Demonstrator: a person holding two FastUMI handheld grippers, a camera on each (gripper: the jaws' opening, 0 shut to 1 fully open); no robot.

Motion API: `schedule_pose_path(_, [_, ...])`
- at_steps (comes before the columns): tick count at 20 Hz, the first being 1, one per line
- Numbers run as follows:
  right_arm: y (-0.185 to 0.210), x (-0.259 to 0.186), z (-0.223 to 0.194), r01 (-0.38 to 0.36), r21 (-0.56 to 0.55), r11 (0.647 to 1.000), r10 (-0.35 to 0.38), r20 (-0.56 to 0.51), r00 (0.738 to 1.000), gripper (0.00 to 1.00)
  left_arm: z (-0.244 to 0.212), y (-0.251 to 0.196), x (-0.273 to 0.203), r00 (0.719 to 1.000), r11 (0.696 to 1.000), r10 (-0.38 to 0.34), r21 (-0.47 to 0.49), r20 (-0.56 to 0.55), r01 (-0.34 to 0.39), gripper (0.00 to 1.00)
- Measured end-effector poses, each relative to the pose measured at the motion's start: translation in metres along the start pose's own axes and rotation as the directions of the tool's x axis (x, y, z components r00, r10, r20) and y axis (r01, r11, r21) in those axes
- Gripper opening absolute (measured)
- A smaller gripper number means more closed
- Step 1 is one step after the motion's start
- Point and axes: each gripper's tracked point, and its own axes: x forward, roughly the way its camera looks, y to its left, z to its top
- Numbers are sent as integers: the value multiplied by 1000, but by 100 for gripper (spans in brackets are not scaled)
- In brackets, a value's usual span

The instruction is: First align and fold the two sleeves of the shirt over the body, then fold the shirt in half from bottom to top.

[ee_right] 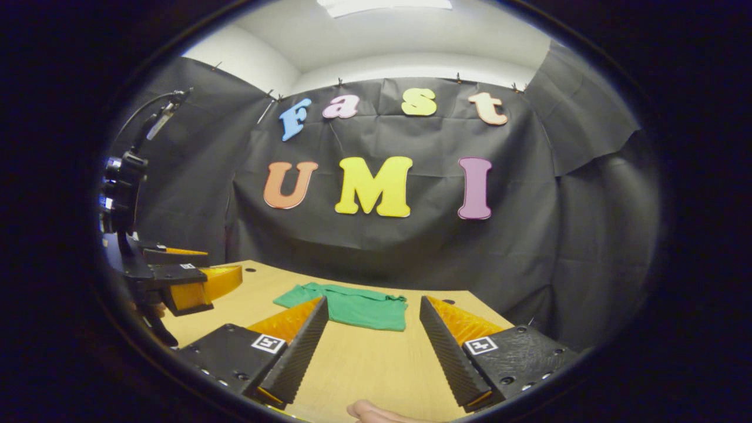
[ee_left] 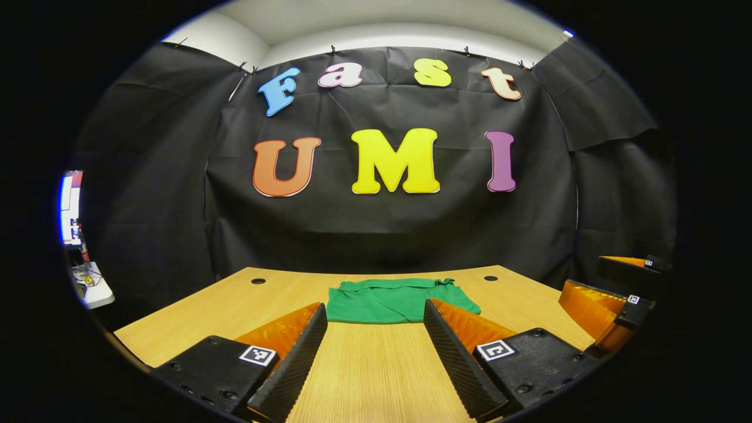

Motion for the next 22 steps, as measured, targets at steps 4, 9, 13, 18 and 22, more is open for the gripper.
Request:
schedule_pose_path(4, [-3, 5, -5, 14, 7, 1000, -14, -8, 1000, 95, 0, 2, 2, 1000, 1000, 14, 19, 6, -14, 100])
schedule_pose_path(9, [-1, 15, -19, 10, 29, 1000, -9, -38, 999, 96, -4, 2, 5, 1000, 1000, 11, 24, 3, -11, 100])
schedule_pose_path(13, [4, 18, -24, -2, 9, 1000, 2, -45, 999, 95, -8, 1, 7, 1000, 1000, 9, 25, -9, -9, 100])
schedule_pose_path(18, [3, 20, -28, -4, 5, 1000, 4, -50, 999, 95, -12, 0, 9, 1000, 1000, 6, 25, -21, -6, 100])
schedule_pose_path(22, [2, 22, -30, 1, 7, 1000, 0, -56, 998, 93, -14, 0, 11, 1000, 1000, 6, 22, -31, -5, 100])
